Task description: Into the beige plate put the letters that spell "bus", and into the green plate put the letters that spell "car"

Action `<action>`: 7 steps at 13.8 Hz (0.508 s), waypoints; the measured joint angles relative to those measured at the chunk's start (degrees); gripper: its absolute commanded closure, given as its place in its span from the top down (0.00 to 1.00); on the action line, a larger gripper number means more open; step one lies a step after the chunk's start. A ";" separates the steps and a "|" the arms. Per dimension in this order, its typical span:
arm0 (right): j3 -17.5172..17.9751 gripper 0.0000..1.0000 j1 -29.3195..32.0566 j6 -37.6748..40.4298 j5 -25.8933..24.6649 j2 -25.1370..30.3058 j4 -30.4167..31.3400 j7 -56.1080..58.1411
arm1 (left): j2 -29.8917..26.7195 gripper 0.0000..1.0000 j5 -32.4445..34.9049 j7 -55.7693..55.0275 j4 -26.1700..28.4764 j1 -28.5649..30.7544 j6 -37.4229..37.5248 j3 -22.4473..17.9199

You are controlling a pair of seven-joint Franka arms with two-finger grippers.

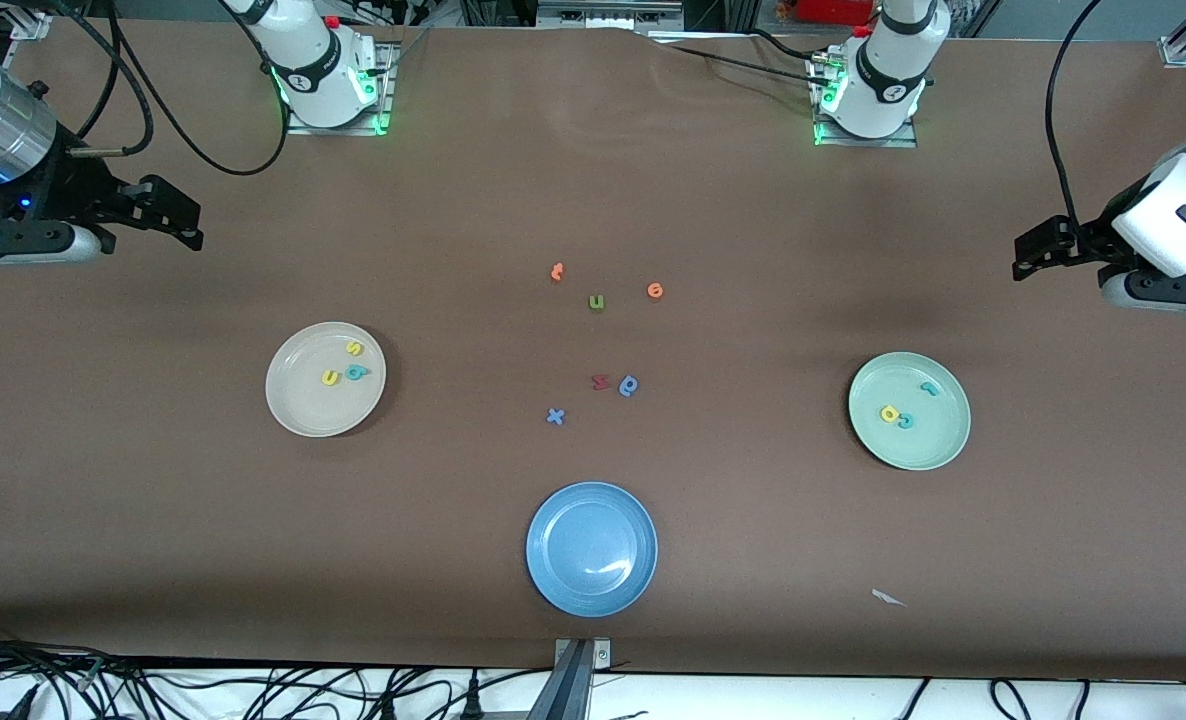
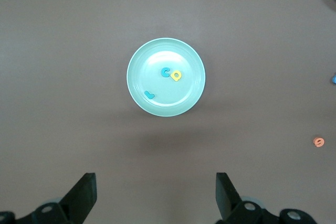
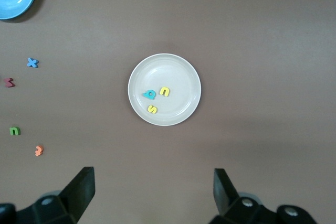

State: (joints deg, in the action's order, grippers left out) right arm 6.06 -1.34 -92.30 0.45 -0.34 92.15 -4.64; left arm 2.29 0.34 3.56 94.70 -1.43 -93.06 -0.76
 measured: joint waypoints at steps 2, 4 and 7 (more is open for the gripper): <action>0.70 1.00 -0.02 0.00 0.00 0.00 0.00 0.02 | 0.00 1.00 0.00 0.00 0.09 0.00 0.00 0.00; 1.12 1.00 -0.08 -0.08 0.00 0.00 0.00 0.02 | 0.00 1.00 0.00 0.00 0.13 0.01 0.00 -0.01; 0.81 1.00 -0.02 -0.26 0.00 0.00 -0.01 0.02 | 0.20 1.00 0.00 0.00 0.42 0.05 0.00 -0.01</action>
State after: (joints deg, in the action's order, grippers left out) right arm 6.87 -1.36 -92.56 0.46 -0.34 92.14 -4.62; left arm 2.49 0.34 3.56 95.12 -1.39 -93.05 -0.77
